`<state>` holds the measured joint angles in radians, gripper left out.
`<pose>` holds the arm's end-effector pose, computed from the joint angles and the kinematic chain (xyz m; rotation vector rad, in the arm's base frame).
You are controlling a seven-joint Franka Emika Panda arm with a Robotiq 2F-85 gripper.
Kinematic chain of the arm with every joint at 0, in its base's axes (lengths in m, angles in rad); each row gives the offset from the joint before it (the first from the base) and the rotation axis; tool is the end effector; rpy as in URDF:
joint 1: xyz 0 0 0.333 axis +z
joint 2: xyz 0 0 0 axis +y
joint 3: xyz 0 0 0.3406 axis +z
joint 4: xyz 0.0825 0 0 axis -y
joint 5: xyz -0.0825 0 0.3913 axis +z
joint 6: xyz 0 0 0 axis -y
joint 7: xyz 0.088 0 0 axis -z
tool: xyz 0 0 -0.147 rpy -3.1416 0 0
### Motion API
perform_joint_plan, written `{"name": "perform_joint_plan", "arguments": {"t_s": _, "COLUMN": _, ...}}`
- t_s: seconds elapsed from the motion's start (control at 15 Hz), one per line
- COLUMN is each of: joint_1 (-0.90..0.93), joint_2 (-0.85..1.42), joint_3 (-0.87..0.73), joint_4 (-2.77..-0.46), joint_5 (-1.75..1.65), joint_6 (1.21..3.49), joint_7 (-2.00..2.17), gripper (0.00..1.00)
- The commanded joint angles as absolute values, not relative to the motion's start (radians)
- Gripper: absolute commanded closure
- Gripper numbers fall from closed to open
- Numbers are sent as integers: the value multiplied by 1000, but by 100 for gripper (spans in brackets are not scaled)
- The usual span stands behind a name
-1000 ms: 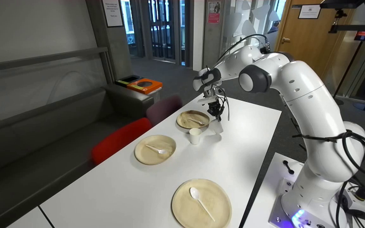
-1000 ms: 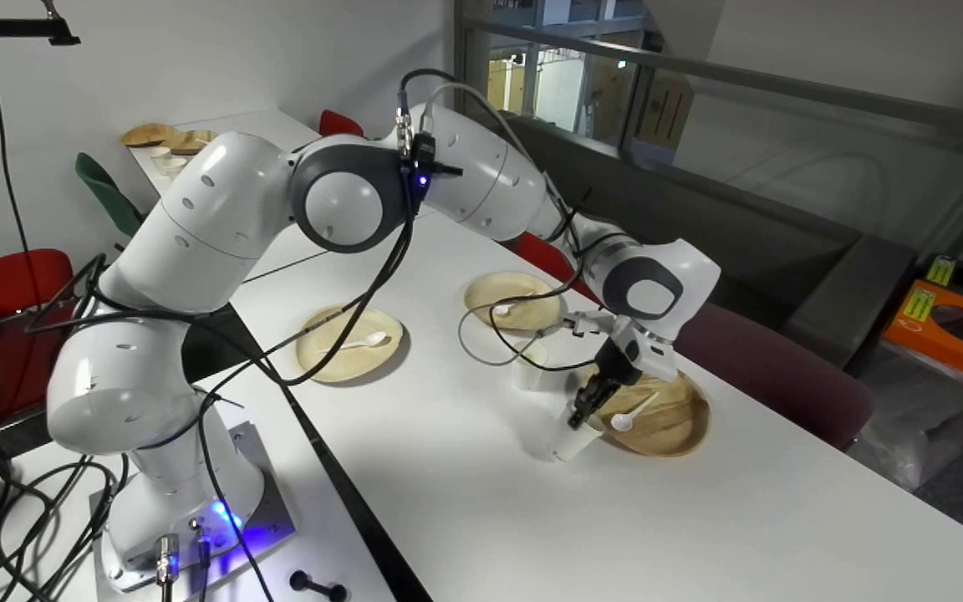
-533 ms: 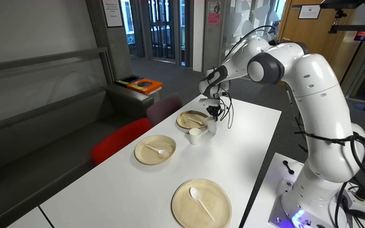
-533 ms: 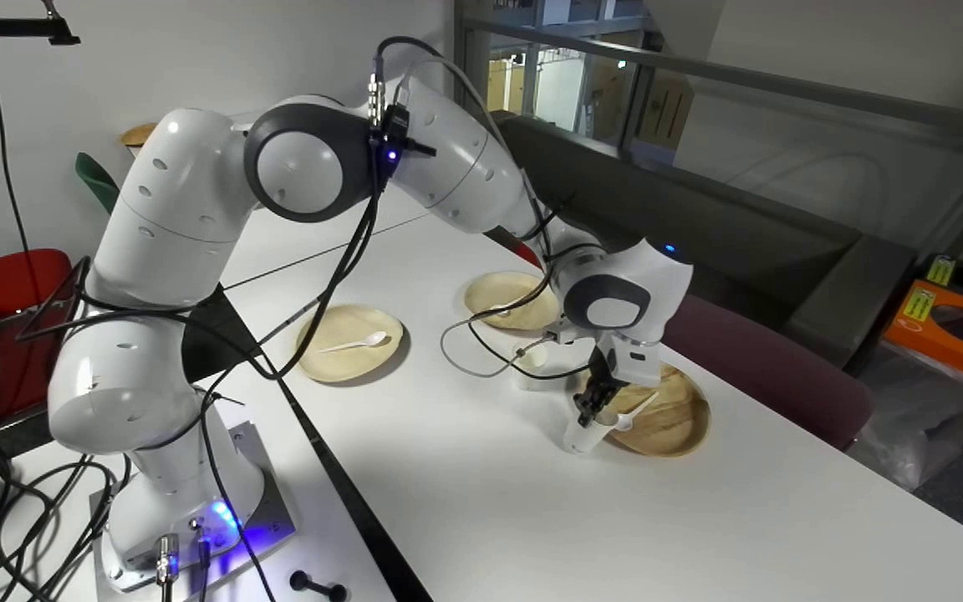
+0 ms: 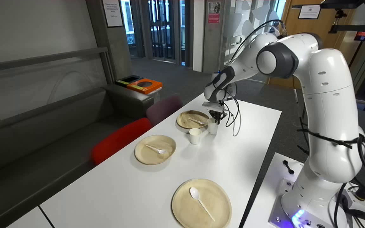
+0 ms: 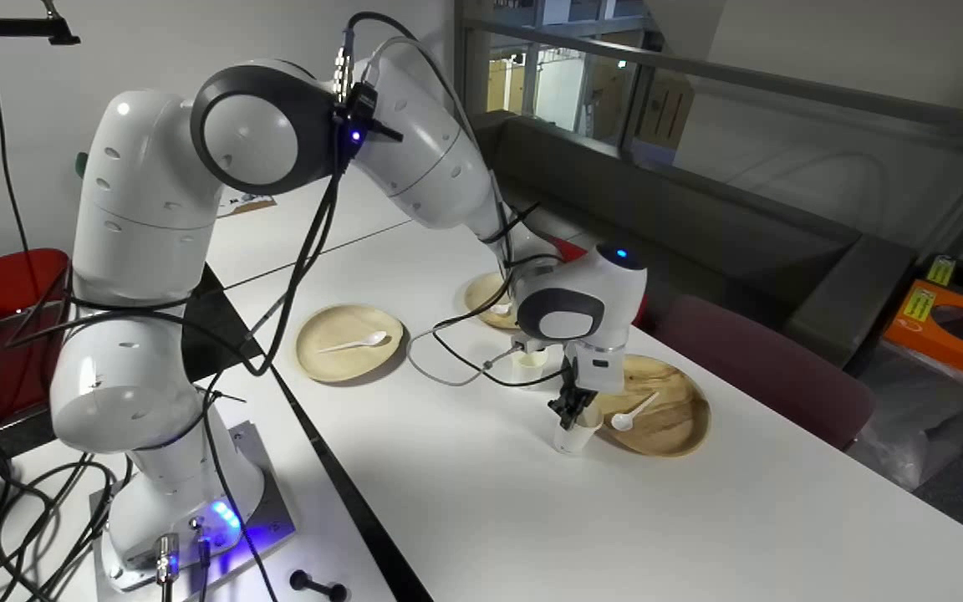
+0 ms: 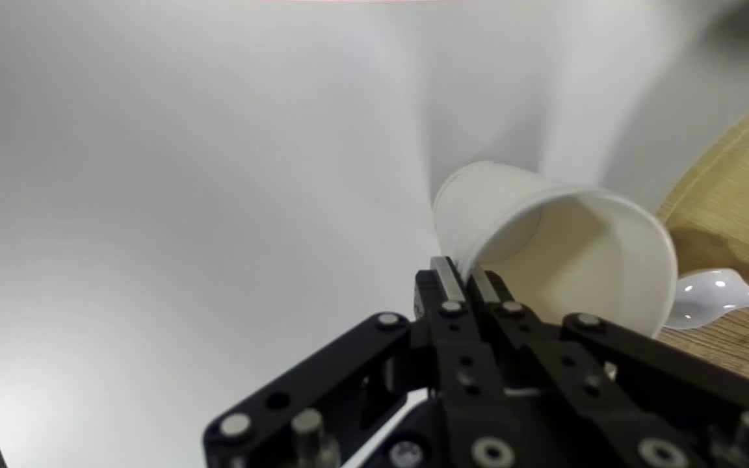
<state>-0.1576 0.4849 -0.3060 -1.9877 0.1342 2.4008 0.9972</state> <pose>0.5570 -0.2712 0.2000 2.2181 -2.1341 -0.0439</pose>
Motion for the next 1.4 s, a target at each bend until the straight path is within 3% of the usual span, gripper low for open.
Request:
{"name": "perform_joint_plan", "arguments": {"t_s": 0.0, "joint_1": -162, "joint_2": 406, "joint_3": -297, "joint_4": -2124, "joint_5": 154, "joint_6": 2474, "joint_7": 985, "gripper": 99}}
{"name": "perform_joint_plan", "arguments": {"t_s": 1.33, "joint_1": -185, "joint_2": 284, "joint_3": -281, "joint_4": -2311, "joint_5": 301, "joint_6": 2635, "joint_7": 899, "gripper": 99}}
